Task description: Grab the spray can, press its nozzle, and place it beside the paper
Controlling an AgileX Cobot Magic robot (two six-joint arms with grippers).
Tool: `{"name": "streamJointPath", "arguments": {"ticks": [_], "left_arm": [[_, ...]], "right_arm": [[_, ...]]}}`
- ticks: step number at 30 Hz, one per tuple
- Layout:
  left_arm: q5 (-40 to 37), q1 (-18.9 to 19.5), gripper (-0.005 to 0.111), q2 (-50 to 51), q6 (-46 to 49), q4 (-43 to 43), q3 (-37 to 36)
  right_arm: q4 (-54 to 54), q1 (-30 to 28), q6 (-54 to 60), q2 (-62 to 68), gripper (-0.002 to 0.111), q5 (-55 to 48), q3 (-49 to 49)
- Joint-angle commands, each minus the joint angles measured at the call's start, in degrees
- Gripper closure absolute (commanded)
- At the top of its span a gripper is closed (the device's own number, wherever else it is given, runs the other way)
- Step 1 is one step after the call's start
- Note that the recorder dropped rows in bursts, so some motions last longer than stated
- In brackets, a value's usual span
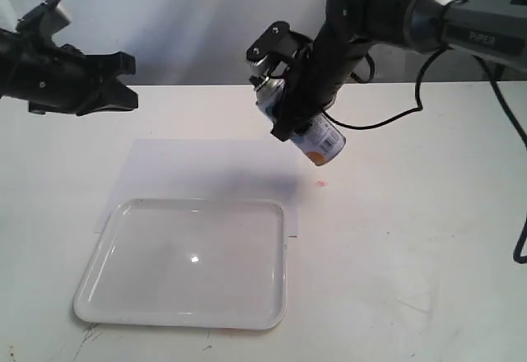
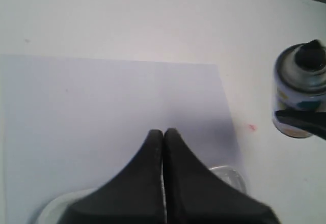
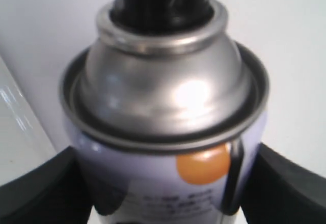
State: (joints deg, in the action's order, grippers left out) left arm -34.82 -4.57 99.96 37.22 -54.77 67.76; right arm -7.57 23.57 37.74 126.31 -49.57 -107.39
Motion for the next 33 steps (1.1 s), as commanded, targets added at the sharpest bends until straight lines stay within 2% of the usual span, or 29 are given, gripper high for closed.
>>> {"name": "streamJointPath", "arguments": {"ticks": [1, 3, 4, 8, 16, 21, 33], "left_arm": [[14.35, -0.06, 0.107, -13.62, 4.15, -4.18, -13.45], [18.53, -0.06, 0.107, -18.77, 5.82, -5.35, -18.46], [21.91, -0.06, 0.107, -24.67, 6.39, -5.57, -23.02], [27.65, -0.06, 0.107, -43.15, 6.39, -5.57, -34.59], [35.13, -0.06, 0.107, -74.74, 5.48, -4.17, -51.26], [34.82, -0.06, 0.107, -83.09, 6.74, -1.66, -54.79], [34.82, -0.06, 0.107, -83.94, 6.77, -1.41, -56.44]], "right_arm": [[-9.75, -3.22, -0.15, -4.46, 0.108, 0.38, -0.53], [-12.26, -3.87, -0.03, -5.25, 0.108, -0.32, -0.42], [-15.2, -4.32, 0.94, -5.63, 0.108, -0.77, -0.41], [-26.0, -4.45, 5.36, -6.32, 0.108, -1.68, -0.41], [-31.76, -4.45, 6.97, -7.14, 0.108, -4.15, -0.41], [-32.43, -4.45, 7.4, -7.47, 0.108, -4.81, -0.41], [-41.27, -4.45, 12.58, -7.47, 0.108, -6.4, -0.41]]}}
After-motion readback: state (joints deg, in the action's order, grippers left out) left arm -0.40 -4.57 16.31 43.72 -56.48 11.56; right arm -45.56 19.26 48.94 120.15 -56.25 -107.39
